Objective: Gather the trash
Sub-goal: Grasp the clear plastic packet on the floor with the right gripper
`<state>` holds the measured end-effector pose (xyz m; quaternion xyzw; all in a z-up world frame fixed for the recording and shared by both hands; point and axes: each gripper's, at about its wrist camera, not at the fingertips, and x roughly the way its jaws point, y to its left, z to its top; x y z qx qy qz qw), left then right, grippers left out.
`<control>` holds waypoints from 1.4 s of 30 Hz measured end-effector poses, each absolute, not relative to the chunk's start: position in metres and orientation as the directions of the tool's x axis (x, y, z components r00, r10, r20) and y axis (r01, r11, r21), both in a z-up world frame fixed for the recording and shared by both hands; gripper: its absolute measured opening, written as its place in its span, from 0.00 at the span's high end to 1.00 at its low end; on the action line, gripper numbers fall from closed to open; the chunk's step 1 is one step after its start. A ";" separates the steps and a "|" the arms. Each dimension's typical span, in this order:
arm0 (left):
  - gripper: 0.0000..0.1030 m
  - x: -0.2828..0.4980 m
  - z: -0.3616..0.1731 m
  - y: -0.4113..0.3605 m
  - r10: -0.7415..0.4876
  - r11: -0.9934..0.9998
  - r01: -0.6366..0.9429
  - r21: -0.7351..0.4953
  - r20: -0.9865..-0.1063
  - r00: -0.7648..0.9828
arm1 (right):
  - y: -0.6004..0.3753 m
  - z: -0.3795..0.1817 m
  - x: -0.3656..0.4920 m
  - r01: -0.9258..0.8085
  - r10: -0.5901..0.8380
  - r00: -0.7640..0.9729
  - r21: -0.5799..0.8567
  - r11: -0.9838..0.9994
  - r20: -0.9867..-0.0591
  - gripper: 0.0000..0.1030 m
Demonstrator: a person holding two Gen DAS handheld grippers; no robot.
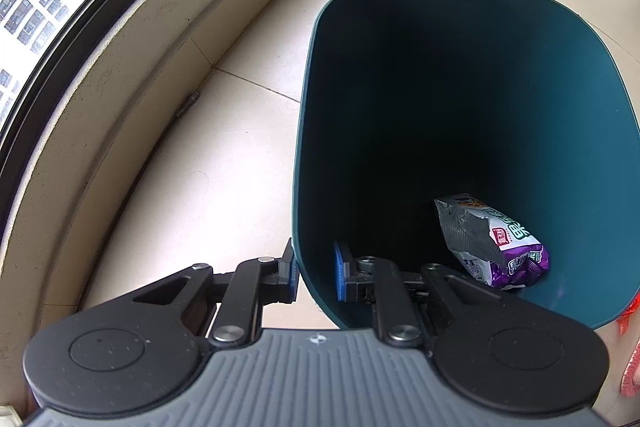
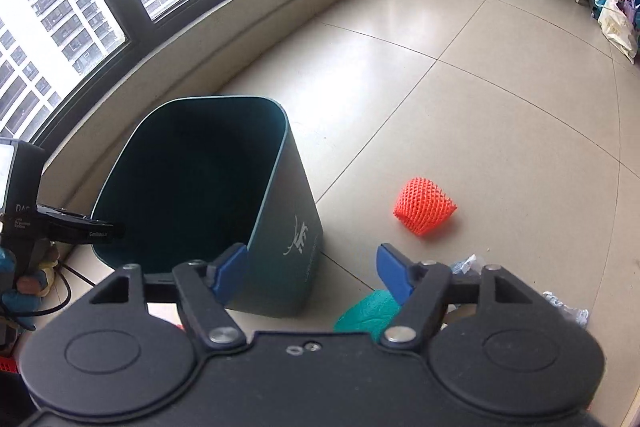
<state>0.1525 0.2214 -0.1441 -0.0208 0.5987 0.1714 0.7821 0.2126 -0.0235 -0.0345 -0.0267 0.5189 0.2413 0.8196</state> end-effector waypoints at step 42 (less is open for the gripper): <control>0.80 0.172 -0.162 0.211 0.277 0.938 -0.259 0.231 -0.948 0.156 | -0.122 -0.301 0.315 0.098 0.138 0.143 0.153 0.983 -0.980 0.93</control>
